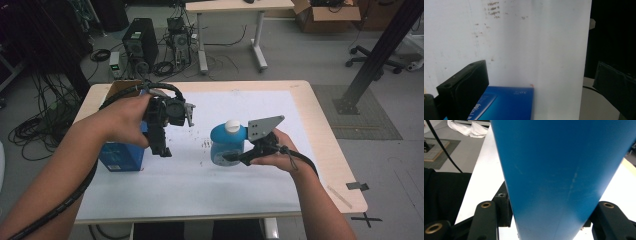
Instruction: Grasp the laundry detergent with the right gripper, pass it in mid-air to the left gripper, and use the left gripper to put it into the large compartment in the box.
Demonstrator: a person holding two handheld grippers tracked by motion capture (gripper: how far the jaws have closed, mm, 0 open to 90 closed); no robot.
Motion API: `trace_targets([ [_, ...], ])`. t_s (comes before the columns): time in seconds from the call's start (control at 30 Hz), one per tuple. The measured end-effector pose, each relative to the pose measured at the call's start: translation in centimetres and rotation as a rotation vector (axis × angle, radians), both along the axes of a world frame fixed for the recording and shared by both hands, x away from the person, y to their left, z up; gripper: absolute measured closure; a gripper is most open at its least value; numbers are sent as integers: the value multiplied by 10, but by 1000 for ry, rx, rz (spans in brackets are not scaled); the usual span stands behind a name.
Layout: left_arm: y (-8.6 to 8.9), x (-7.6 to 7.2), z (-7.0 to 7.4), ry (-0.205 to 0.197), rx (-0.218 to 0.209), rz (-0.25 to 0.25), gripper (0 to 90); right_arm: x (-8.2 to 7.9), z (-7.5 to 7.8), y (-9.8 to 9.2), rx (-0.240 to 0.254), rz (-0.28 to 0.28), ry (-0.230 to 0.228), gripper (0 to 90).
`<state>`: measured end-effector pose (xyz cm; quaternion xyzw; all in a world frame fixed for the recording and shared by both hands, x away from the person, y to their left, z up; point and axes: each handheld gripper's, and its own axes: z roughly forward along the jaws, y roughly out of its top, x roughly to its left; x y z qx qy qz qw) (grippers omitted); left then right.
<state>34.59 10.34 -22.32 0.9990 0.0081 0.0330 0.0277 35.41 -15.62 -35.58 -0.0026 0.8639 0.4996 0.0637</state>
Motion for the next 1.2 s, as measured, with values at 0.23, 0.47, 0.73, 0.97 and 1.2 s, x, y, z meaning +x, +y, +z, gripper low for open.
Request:
trace_targets([
  [0.23, -4, -2, -3, 3, 0, -14, 2, -4, -10, 12, 18, 25, 25, 452],
  [0.47, -6, -4, -4, -3, -5, -20, 2, -6, -16, 26, 17, 56, 46, 452],
  [0.73, -8, -7, -4, -7, -8, -27, 2, -7, -23, 39, 5, 78, 83, 452],
  [0.97, -12, -10, -6, -3, -4, -31, 2, -9, -27, 55, -2, 99, 93, 451],
  [1.2, -13, -11, -7, 4, -8, -25, 2, -7, -29, 64, -2, 101, 101, 451],
])
